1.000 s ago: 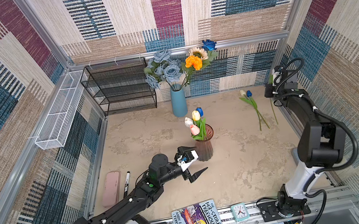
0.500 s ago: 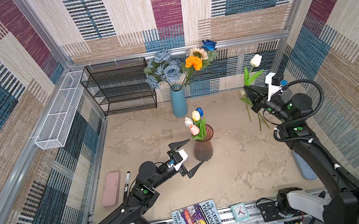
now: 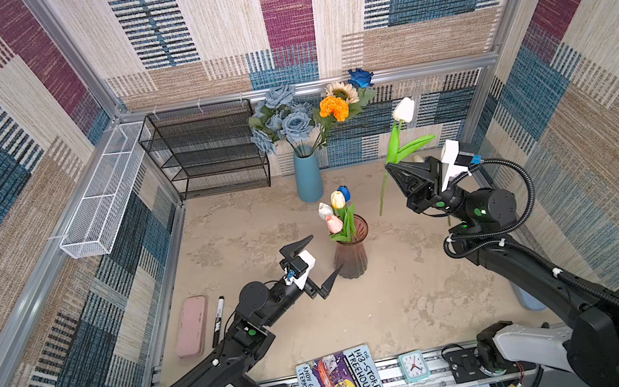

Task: Arrange the flowers into the vase
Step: 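Lift the white tulip and carry it over the pink vase with the right gripper, then lower the white tulip's stem into the pink vase with the right gripper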

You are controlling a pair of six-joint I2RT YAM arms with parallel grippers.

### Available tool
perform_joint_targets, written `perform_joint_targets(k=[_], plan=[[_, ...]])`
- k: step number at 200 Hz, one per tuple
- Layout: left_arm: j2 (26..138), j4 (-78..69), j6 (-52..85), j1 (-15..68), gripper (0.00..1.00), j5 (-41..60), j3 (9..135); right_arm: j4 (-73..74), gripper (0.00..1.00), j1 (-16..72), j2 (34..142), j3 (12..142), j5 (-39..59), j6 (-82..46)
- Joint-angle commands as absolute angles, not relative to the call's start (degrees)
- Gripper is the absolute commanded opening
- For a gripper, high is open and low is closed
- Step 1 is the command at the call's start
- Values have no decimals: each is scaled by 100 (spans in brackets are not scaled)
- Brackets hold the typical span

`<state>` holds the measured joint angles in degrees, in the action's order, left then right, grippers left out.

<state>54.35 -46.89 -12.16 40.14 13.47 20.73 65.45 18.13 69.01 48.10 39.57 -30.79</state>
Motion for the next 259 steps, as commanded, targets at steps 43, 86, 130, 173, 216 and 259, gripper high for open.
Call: perform_joint_targets(k=[43, 86, 130, 173, 216, 259], plan=[[5658, -5019, -1116, 4008, 99, 1283, 2061, 7736, 0, 2371, 7540, 4608, 3274, -4016], [5726, -5028, -1107, 4008, 99, 1319, 2039, 7914, 0, 2447, 7769, 4363, 3186, -3636], [5766, -5025, -1140, 4008, 99, 1318, 2049, 7960, 0, 2536, 7947, 4184, 3200, -3105], [5831, -5036, -1176, 3999, 99, 1327, 2074, 7950, 0, 2583, 8074, 4164, 3129, -2871], [5906, -5080, -1198, 3999, 99, 1346, 2094, 7962, 0, 2634, 8181, 4131, 3058, -2421], [5895, -5105, -1200, 3999, 99, 1305, 2041, 7965, 0, 2650, 8308, 3945, 3002, -1982]])
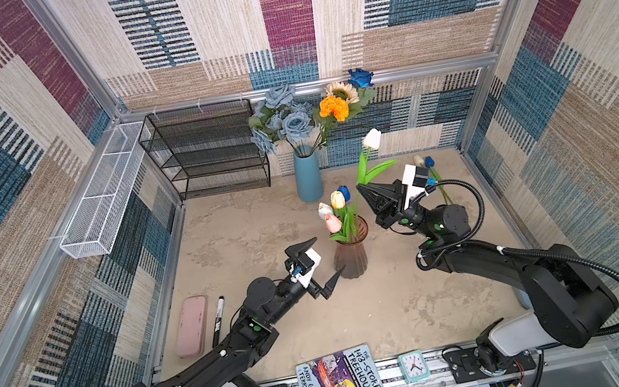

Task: Arrange the flowers into the vase
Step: 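Lower the white tulip's stem into the pink vase with the right gripper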

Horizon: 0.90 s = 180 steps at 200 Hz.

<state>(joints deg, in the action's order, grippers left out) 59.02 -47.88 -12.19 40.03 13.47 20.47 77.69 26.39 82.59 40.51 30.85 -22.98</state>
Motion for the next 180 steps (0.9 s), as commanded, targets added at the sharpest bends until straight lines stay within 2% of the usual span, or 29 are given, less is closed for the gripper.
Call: perform_joint_targets(k=[1, 75, 131, 154, 180], plan=[[5896, -5106, -1202, 3999, 99, 1303, 2036, 7969, 0, 2652, 8311, 3937, 3000, -1971], [5959, -5165, -1252, 3999, 99, 1248, 2006, 7688, 4, 2720, 8414, 3630, 2919, -1283], [6056, -5264, -1228, 3991, 99, 1178, 1958, 7200, 10, 2786, 8226, 3329, 2711, -859], [6056, -5282, -1204, 3990, 99, 1208, 1948, 7091, 20, 2802, 8043, 3174, 2513, -736], [6073, -5290, -1217, 3990, 99, 1196, 1963, 6571, 42, 2804, 7923, 3234, 2379, -605]])
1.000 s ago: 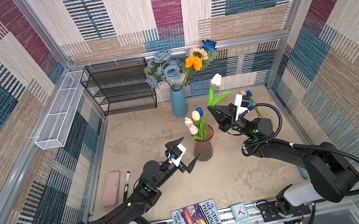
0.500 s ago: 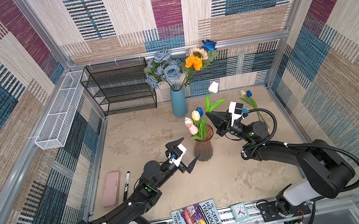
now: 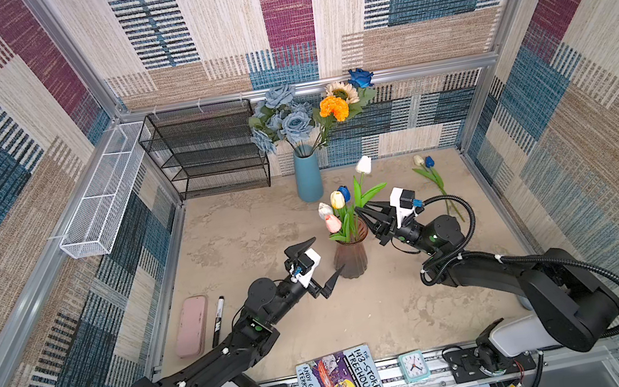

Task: Arrange the flowers into the vase
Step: 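Lower the white tulip's stem into the pink vase with the right gripper, then open the right gripper and withdraw toward the loose tulips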

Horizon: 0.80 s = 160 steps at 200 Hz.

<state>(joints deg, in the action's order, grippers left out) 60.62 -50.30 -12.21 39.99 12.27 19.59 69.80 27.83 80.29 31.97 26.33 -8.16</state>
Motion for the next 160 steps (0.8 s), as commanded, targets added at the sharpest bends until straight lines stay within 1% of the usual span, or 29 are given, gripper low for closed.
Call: perform_joint_targets(k=[1, 45, 75, 109, 125, 137, 143, 152, 160], plan=[[6073, -5286, -1220, 3990, 99, 1195, 1966, 6560, 43, 2804, 7917, 3234, 2376, -601], [6124, -5262, -1215, 3982, 99, 1230, 2020, 6601, 68, 2804, 7569, 2856, 1864, -659], [6108, -5166, -1249, 3981, 99, 1266, 2064, 6361, 76, 2798, 7183, 2684, 1817, -546], [6091, -5093, -1271, 3974, 99, 1289, 2114, 5671, 77, 2798, 6343, 2492, 1398, -562], [6066, -5079, -1288, 3973, 99, 1355, 2127, 5035, 77, 2787, 5888, 2569, 614, -580], [6026, -5091, -1320, 3973, 99, 1466, 2128, 4164, 75, 2577, 5794, 2990, 99, -669], [6008, -5104, -1336, 3973, 99, 1520, 2131, 3609, 74, 2351, 5899, 3340, 159, -804], [5999, -5093, -1348, 3970, 99, 1555, 2131, 2724, 74, 1770, 6225, 3968, 615, -1101], [6018, -5080, -1341, 3973, 99, 1545, 2149, 1953, 71, 1321, 6683, 4542, 860, -1349]])
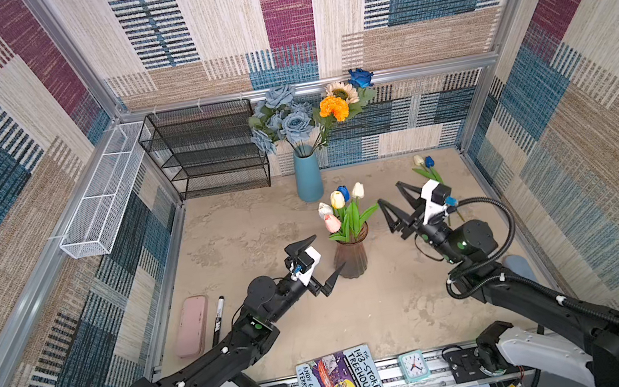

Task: Arrange the flowers into the vase
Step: 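Open the right gripper and withdraw toward the loose tulips, then grasp the cream tulip's stem beside the blue tulip with the right gripper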

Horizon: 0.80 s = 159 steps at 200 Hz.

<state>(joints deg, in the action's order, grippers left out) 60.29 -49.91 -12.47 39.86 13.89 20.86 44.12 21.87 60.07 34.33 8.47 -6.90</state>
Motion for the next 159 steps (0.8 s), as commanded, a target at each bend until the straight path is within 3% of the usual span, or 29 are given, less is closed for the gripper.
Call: perform_joint_targets(k=[1, 38, 86, 114, 159], plan=[[6024, -5071, -1338, 3973, 99, 1541, 2151, 1869, 70, 1276, 6738, 4609, 878, -1365], [6157, -5022, -1217, 3973, 99, 1611, 2086, -518, 50, 383, 8802, 6473, -105, -917], [6310, -5004, -1233, 3973, 99, 1671, 2107, -2108, 32, -453, 10973, 8545, -71, -80], [6217, -4759, -1264, 3973, 99, 1790, 2165, -2294, 36, -827, 11573, 9084, -113, 177], [5979, -4690, -1331, 3973, 99, 1540, 1935, -2806, 35, -1227, 12225, 9566, 62, 600]])
